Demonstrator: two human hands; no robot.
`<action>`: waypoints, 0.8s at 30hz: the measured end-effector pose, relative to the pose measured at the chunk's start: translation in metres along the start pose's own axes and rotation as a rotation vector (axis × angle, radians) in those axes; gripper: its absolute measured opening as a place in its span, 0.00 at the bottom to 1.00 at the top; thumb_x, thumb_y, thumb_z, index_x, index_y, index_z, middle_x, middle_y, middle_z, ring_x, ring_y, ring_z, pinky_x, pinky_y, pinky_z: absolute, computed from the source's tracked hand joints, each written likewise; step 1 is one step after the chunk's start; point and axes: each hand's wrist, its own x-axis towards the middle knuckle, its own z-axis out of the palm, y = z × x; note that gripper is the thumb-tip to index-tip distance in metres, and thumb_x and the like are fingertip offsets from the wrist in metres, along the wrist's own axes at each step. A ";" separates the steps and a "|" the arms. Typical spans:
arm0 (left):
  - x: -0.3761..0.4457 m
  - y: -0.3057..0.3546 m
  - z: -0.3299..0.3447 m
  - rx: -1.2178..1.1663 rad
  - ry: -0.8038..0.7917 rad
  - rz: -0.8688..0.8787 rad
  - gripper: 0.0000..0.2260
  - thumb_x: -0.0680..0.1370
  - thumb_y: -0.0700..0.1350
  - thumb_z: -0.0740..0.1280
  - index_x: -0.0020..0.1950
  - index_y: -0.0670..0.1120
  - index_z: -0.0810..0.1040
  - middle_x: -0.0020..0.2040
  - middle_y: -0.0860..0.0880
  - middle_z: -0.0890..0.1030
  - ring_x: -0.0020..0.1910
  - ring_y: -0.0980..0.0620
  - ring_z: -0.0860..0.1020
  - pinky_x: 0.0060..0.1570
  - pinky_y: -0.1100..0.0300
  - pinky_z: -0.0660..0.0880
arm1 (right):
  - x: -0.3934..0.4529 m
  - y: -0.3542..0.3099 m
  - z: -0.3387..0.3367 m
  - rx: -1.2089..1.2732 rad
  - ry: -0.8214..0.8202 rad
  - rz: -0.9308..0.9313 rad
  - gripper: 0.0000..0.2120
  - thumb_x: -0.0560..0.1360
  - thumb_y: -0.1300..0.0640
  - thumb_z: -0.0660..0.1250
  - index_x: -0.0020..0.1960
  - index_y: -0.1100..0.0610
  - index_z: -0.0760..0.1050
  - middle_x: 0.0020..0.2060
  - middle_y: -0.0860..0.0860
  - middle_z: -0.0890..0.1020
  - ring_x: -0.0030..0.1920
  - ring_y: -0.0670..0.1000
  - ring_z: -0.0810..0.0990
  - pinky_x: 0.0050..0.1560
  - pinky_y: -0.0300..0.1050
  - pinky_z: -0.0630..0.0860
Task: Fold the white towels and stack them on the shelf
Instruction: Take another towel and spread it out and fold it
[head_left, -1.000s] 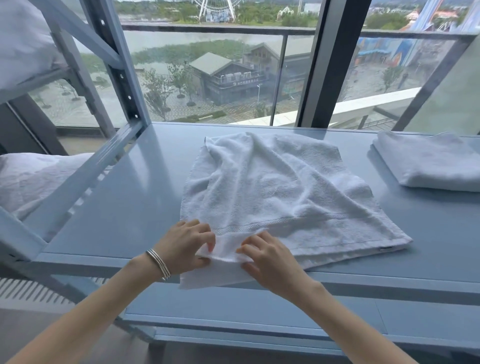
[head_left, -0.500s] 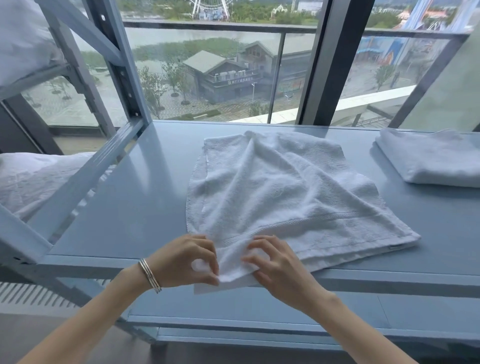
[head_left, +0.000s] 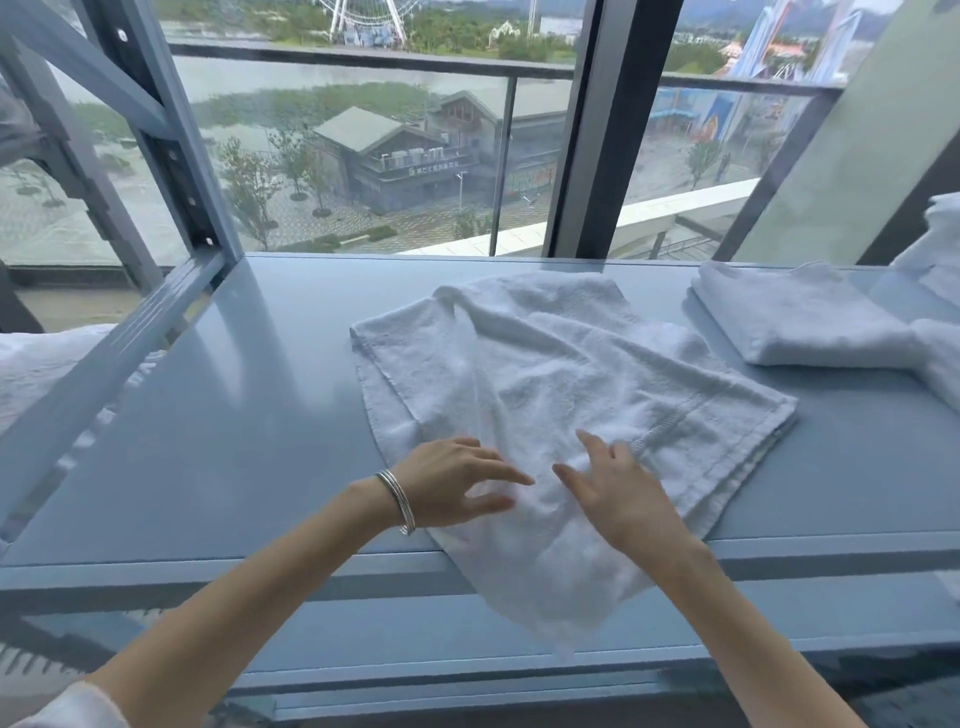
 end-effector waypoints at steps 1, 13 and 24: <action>0.008 0.001 -0.001 -0.077 0.025 -0.004 0.13 0.78 0.57 0.60 0.60 0.59 0.77 0.53 0.58 0.81 0.46 0.58 0.78 0.46 0.59 0.75 | 0.004 0.001 -0.002 -0.070 -0.017 0.045 0.29 0.77 0.38 0.52 0.74 0.48 0.54 0.66 0.55 0.63 0.64 0.60 0.67 0.59 0.53 0.68; 0.016 -0.089 -0.016 0.276 -0.092 -0.614 0.23 0.77 0.56 0.57 0.72 0.60 0.60 0.74 0.55 0.61 0.72 0.54 0.62 0.71 0.44 0.51 | 0.097 0.040 -0.020 -0.229 -0.297 -0.215 0.32 0.73 0.35 0.61 0.72 0.33 0.50 0.76 0.43 0.45 0.75 0.61 0.40 0.66 0.75 0.42; -0.058 -0.032 -0.013 0.418 0.030 -0.686 0.17 0.78 0.57 0.56 0.64 0.54 0.72 0.60 0.52 0.75 0.57 0.48 0.76 0.56 0.57 0.66 | 0.173 0.004 -0.016 -0.409 -0.188 -0.290 0.23 0.78 0.42 0.56 0.72 0.36 0.56 0.76 0.51 0.48 0.75 0.61 0.48 0.70 0.66 0.53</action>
